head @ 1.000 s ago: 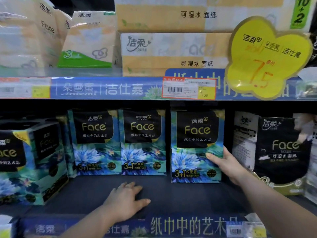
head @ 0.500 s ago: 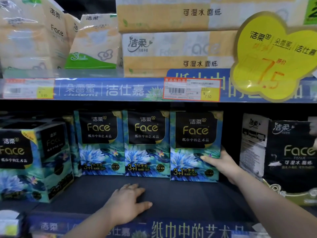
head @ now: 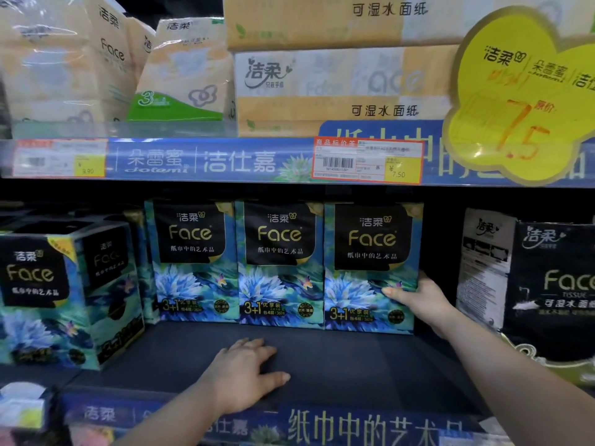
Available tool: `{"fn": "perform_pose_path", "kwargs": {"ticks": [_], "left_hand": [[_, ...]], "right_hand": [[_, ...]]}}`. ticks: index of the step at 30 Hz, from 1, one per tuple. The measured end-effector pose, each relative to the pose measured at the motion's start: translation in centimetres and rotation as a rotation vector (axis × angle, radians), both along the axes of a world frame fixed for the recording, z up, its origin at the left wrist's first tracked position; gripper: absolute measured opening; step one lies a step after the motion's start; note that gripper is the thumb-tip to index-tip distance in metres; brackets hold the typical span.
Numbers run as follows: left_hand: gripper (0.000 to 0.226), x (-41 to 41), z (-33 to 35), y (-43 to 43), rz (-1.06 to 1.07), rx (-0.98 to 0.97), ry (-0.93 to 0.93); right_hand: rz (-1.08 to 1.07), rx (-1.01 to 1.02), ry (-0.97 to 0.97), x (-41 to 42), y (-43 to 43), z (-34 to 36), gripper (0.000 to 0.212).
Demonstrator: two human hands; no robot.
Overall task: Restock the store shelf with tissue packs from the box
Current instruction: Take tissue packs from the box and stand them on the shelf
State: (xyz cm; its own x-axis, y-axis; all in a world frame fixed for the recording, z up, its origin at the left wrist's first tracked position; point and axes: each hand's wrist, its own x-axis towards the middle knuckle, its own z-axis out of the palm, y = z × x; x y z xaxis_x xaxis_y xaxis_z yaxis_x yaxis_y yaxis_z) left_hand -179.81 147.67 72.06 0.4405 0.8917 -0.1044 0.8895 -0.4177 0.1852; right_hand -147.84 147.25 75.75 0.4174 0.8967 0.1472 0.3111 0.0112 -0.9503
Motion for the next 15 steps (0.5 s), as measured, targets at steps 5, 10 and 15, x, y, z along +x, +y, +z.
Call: {"fn": "perform_pose_path", "kwargs": {"ticks": [5,10,15], "left_hand": [[0.069,0.0,0.1,-0.1,-0.001,-0.005,0.016],[0.070,0.0,0.1,-0.2,0.001,-0.001,0.017],[0.069,0.1,0.3,-0.4,0.004,0.005,0.003]], "right_hand": [[0.022,-0.028,0.012,0.1,-0.2,-0.2,0.038],[-0.061,-0.061,-0.067,-0.4,-0.2,0.3,0.043],[-0.168,-0.090,-0.205,-1.2,-0.8,0.4,0.058]]}}
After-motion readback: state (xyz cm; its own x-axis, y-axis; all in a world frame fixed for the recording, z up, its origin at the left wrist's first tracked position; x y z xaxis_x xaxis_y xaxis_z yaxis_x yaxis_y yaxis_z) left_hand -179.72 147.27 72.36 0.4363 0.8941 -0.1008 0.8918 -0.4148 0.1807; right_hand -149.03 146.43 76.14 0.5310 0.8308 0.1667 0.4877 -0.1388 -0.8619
